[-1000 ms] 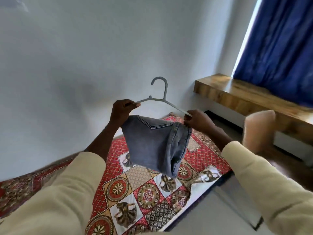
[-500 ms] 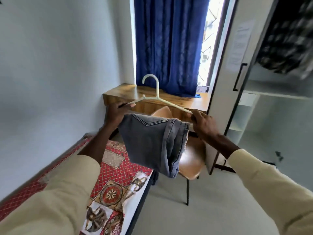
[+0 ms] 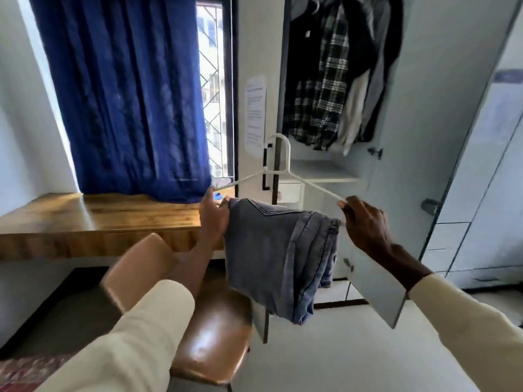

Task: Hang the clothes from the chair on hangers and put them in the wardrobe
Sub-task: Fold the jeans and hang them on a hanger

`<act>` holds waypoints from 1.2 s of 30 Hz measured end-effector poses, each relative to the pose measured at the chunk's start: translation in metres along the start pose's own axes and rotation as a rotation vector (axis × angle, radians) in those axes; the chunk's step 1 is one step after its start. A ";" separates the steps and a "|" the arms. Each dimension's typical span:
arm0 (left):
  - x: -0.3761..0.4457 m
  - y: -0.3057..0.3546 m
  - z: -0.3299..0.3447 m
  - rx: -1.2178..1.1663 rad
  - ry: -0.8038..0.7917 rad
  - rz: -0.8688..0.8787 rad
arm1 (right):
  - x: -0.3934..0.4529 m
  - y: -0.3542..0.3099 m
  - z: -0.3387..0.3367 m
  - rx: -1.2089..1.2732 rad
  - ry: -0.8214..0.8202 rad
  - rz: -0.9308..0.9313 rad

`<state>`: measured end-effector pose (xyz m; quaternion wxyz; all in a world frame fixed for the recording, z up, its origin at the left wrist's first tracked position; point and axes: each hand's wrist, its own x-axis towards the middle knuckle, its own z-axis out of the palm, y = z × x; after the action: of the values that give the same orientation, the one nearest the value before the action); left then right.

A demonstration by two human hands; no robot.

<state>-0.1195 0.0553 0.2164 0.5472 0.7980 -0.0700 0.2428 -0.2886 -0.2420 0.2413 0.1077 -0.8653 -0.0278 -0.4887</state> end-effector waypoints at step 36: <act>0.470 0.118 0.442 -1.270 -0.412 -0.142 | 0.570 0.300 0.191 -0.005 0.325 -0.029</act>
<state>0.3829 -0.3190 0.4079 0.9006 0.3536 -0.2495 -0.0393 0.2145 -0.5266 0.5843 0.1013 -0.7747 -0.0214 -0.6238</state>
